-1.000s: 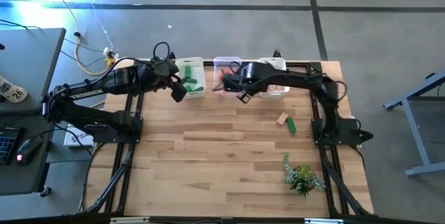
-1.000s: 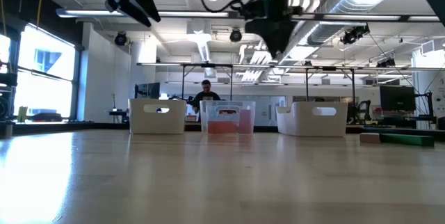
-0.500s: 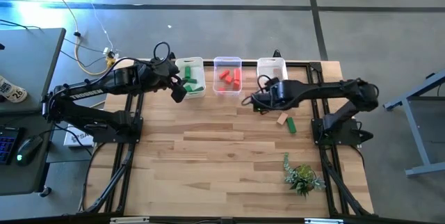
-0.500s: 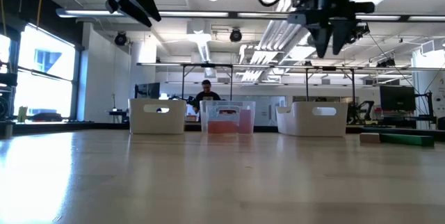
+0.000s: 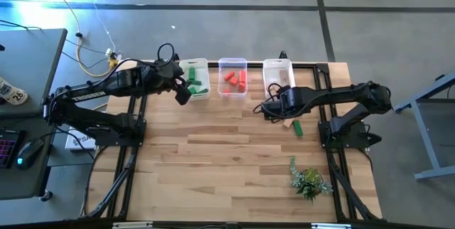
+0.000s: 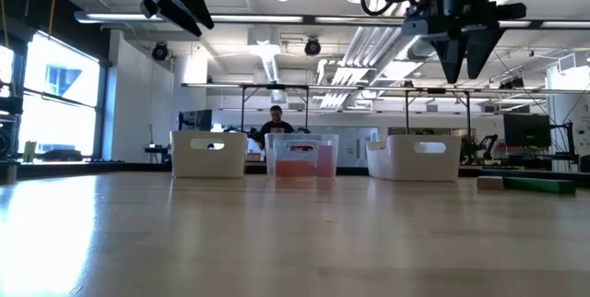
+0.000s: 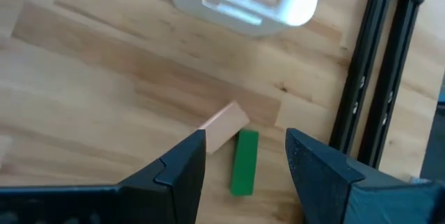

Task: Sort & place blocks by color
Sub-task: Put the green block into the left white bin

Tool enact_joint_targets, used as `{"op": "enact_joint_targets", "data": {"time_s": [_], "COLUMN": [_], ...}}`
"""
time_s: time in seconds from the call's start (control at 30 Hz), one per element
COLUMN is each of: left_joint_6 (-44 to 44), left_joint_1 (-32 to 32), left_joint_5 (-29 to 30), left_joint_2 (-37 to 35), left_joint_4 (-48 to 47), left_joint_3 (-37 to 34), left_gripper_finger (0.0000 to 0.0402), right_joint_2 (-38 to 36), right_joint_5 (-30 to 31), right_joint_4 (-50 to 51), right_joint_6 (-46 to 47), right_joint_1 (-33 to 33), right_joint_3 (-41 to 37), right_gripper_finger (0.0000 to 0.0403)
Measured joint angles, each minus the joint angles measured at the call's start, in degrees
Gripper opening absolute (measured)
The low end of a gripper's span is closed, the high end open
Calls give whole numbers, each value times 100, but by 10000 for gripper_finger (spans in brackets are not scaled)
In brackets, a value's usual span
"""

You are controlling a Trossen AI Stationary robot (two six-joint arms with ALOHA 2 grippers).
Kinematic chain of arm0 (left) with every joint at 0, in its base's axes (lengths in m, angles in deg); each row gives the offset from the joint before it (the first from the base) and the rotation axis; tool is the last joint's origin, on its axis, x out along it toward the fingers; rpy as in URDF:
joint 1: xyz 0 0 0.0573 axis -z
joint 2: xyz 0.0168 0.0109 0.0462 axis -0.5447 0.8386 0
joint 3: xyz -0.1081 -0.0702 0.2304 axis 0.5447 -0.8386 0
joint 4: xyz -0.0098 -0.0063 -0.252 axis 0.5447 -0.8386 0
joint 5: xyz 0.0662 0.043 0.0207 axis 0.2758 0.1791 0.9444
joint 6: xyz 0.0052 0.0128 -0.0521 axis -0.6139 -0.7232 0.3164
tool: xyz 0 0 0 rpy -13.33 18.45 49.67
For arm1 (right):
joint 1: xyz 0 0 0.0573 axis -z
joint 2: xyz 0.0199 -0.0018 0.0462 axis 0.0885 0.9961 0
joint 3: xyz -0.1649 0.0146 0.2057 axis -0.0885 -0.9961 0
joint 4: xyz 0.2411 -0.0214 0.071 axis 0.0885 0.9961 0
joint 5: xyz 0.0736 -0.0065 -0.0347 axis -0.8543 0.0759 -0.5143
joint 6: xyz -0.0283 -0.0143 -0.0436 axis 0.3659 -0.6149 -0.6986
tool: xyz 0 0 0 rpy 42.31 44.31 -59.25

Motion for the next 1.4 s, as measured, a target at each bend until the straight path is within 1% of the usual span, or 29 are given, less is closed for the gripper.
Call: {"op": "enact_joint_targets", "data": {"time_s": [0.17, 0.23, 0.37, 0.53, 0.73, 0.87, 1.13, 1.4], "left_joint_6": [8, 100, 264, 261, 260, 260, 260, 216], "left_joint_1": [0, 0, 0, 3, -2, -2, -2, -2], "left_joint_5": [2, 0, -69, -215, -208, -190, -210, -210], "left_joint_2": [0, 0, 0, 0, 0, 0, 0, 0], "left_joint_4": [0, 0, 2, 0, 4, 7, 7, 7], "left_joint_3": [0, 0, 0, 0, 0, 0, 0, 0], "left_gripper_finger": [235, 235, 235, 235, 235, 235, 235, 235], "right_joint_2": [2, 2, -13, -252, -628, -877, -1238, -1360], "right_joint_5": [-350, -417, -436, -508, -702, -825, -1120, -1800], "right_joint_4": [142, 287, 535, 516, 455, 330, -35, -505], "right_joint_6": [108, 135, 504, 1034, 1699, 1982, 2056, 2056], "right_joint_1": [-83, -146, -325, -572, -801, -889, -915, -908], "right_joint_3": [0, 0, -19, -345, -890, -1173, -1616, -2163], "right_gripper_finger": [185, 185, 185, 185, 185, 185, 185, 185]}}
